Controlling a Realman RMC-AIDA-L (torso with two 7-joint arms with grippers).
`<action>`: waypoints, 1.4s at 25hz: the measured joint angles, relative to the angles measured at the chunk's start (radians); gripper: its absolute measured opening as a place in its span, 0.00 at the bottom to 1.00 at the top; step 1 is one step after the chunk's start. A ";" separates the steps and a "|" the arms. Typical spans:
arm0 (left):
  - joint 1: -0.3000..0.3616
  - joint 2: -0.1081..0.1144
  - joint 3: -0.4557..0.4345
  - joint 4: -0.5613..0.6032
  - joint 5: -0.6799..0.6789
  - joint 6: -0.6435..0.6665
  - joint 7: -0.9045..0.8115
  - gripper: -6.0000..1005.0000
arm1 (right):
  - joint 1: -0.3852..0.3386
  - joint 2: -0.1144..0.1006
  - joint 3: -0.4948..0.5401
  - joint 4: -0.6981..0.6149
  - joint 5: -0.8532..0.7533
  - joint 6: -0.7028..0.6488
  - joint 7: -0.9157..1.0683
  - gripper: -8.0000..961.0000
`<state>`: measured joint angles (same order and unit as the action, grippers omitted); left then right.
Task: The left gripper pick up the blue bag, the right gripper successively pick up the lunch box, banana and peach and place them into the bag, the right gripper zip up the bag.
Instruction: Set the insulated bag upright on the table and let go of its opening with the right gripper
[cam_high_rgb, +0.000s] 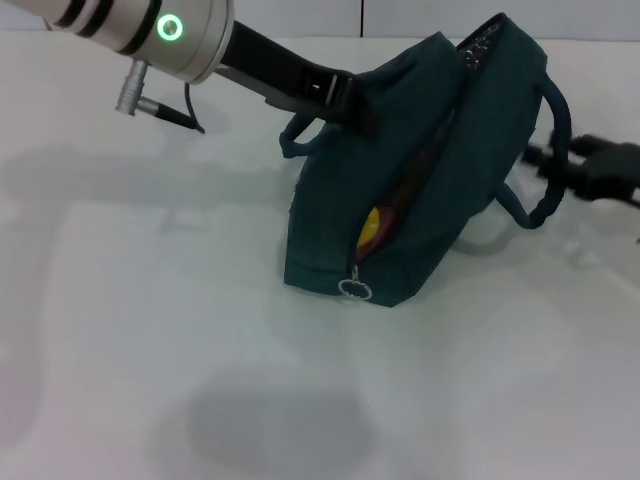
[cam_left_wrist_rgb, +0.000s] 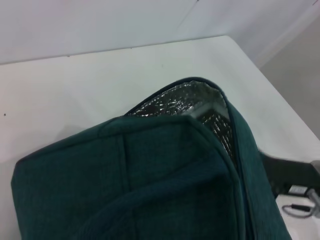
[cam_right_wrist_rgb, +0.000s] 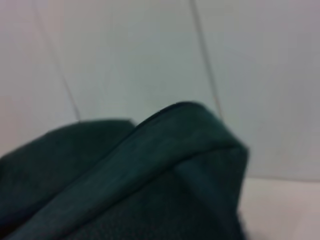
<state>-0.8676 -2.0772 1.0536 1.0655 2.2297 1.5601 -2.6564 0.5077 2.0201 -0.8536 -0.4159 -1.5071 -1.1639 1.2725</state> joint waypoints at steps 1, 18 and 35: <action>0.003 0.000 -0.001 0.000 -0.001 0.000 0.002 0.05 | -0.011 0.000 0.005 -0.003 0.038 0.000 -0.008 0.65; 0.142 0.011 -0.003 -0.017 -0.276 0.032 0.036 0.05 | -0.157 -0.012 -0.002 -0.075 0.455 -0.302 -0.240 0.21; 0.198 -0.001 -0.105 -0.230 -0.376 0.012 0.242 0.07 | -0.151 -0.017 0.004 -0.397 0.038 -0.270 0.301 0.20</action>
<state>-0.6699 -2.0787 0.9490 0.8351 1.8541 1.5722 -2.4142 0.3567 2.0027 -0.8497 -0.8132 -1.4695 -1.4337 1.5735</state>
